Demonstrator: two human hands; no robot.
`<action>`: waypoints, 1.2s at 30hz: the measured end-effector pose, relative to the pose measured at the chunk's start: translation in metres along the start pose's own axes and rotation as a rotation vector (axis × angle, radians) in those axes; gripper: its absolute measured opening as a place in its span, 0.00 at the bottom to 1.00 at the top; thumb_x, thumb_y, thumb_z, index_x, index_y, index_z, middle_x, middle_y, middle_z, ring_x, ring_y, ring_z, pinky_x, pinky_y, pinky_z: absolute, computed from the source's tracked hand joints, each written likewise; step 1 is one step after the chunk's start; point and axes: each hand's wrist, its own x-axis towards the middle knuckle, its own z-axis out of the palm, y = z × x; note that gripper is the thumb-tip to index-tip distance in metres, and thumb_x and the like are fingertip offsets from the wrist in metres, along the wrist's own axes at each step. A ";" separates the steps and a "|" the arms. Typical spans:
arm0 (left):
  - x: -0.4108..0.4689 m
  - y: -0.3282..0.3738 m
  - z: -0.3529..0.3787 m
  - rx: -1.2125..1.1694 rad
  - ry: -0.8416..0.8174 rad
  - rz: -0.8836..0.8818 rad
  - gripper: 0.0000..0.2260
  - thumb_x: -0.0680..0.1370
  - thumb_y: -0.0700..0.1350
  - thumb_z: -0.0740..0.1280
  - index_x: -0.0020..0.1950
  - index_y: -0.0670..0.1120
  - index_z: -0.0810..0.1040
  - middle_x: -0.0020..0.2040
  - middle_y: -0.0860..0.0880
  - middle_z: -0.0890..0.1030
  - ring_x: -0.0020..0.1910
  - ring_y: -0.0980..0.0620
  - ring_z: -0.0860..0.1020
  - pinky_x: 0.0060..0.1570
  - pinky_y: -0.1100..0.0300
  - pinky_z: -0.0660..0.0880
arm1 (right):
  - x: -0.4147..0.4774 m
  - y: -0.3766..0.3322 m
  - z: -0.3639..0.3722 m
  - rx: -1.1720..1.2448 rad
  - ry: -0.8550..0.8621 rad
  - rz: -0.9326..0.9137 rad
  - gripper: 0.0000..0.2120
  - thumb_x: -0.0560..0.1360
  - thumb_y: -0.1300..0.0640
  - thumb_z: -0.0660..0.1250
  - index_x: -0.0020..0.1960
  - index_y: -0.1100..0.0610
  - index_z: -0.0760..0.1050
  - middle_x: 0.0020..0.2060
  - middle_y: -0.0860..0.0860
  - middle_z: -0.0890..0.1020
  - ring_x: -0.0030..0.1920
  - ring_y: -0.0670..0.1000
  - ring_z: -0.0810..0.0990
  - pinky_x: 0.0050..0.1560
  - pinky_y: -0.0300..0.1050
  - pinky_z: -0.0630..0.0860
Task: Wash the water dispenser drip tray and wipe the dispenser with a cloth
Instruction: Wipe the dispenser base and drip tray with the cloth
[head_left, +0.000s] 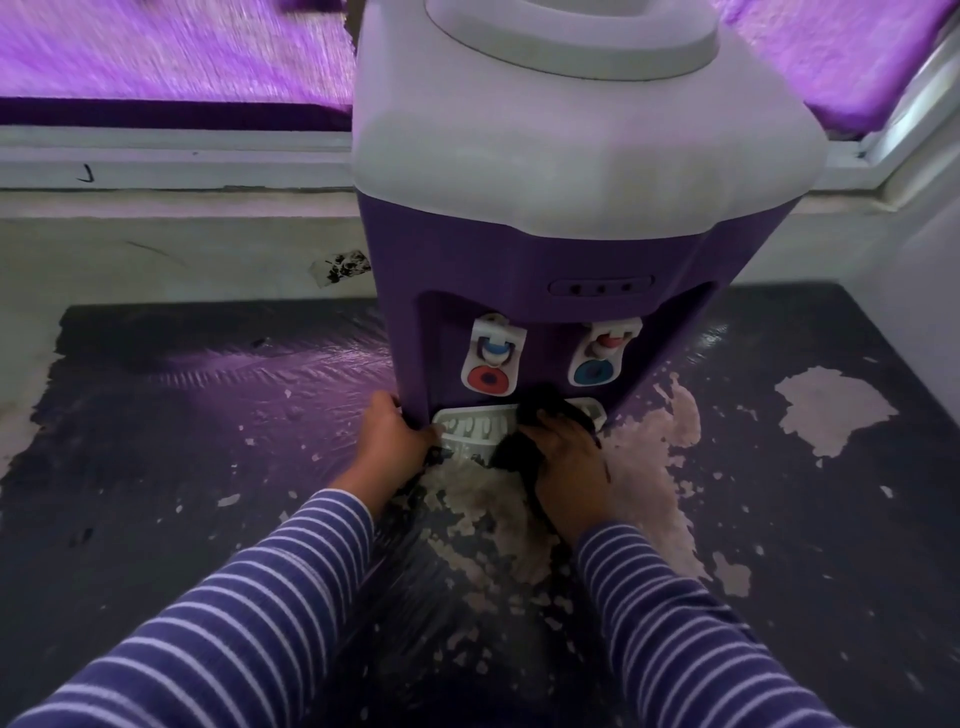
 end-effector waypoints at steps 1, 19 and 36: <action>0.000 0.000 0.000 0.008 0.005 0.001 0.20 0.68 0.42 0.74 0.52 0.44 0.67 0.52 0.41 0.77 0.47 0.42 0.77 0.46 0.44 0.78 | 0.001 0.005 -0.003 0.030 0.024 0.053 0.24 0.73 0.67 0.62 0.68 0.54 0.72 0.71 0.55 0.70 0.73 0.56 0.63 0.74 0.44 0.53; -0.002 0.001 0.000 0.012 0.007 -0.008 0.19 0.69 0.44 0.74 0.53 0.44 0.68 0.53 0.42 0.77 0.49 0.42 0.77 0.49 0.43 0.77 | 0.014 0.011 -0.013 0.137 0.025 0.255 0.24 0.76 0.68 0.57 0.72 0.58 0.65 0.73 0.57 0.66 0.74 0.56 0.60 0.75 0.47 0.57; -0.001 -0.003 0.000 0.059 0.010 0.032 0.19 0.70 0.45 0.74 0.50 0.46 0.66 0.51 0.43 0.76 0.46 0.44 0.76 0.45 0.48 0.76 | 0.012 -0.019 0.001 -0.013 -0.124 0.206 0.24 0.78 0.64 0.55 0.75 0.60 0.59 0.76 0.59 0.57 0.76 0.61 0.51 0.76 0.54 0.50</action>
